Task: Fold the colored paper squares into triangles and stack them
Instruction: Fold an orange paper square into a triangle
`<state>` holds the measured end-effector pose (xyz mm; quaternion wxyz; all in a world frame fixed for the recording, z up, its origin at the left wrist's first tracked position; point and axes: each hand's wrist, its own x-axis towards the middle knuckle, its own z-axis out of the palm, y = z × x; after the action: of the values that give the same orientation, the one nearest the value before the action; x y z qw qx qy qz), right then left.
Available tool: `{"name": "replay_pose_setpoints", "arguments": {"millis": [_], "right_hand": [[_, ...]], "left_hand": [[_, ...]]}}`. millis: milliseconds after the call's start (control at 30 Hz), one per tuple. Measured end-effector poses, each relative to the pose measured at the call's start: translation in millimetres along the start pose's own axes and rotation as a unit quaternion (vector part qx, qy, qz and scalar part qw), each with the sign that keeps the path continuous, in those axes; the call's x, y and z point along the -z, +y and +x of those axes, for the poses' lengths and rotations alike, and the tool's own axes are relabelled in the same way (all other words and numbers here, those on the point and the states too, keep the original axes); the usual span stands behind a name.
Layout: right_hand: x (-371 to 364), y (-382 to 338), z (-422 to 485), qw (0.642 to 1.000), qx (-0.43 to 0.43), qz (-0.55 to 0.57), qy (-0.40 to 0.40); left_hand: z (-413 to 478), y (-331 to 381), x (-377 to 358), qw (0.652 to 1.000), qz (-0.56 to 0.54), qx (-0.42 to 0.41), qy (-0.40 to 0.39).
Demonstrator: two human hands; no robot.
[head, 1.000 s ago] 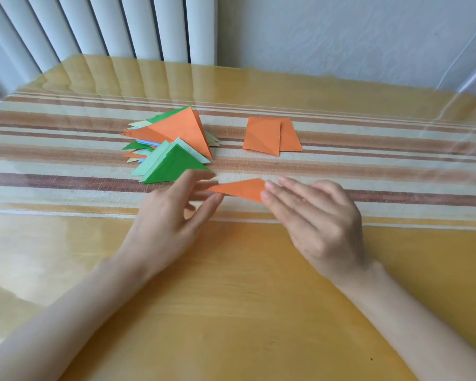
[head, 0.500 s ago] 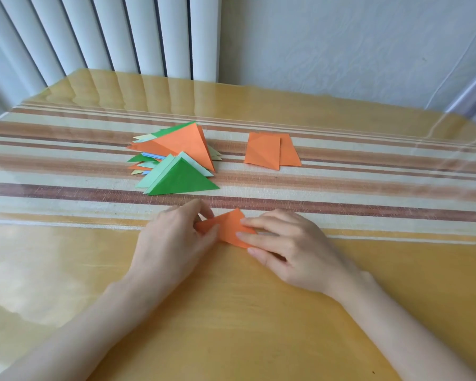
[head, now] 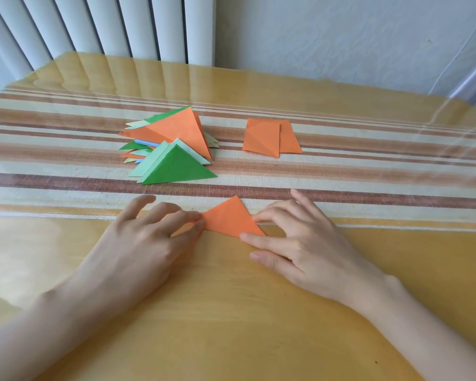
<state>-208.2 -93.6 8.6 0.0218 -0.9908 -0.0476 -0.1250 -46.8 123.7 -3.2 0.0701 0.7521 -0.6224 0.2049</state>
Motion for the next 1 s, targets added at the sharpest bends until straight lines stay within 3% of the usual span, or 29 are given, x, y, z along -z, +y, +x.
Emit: {"name": "replay_pose_setpoints", "arguments": {"millis": [100, 433, 567, 867, 1000], "right_hand": [[6, 4, -14, 1.000, -0.008, -0.003, 0.011], [3, -7, -18, 0.996, -0.066, 0.044, 0.040], [6, -16, -8, 0.992, -0.107, 0.030, 0.058], [-4, -37, 36, 0.989, -0.139, -0.051, -0.027], [2, -46, 41, 0.995, -0.100, -0.024, -0.013]], "left_hand": [[2, 3, 4, 1.000, -0.008, 0.014, -0.005], [6, 35, 11, 0.982, -0.031, 0.185, -0.035], [3, 40, 8, 0.979, -0.029, 0.199, -0.037], [0, 43, 7, 0.980, -0.022, 0.197, -0.026], [-2, 43, 6, 0.980, -0.035, 0.197, -0.013]]}}
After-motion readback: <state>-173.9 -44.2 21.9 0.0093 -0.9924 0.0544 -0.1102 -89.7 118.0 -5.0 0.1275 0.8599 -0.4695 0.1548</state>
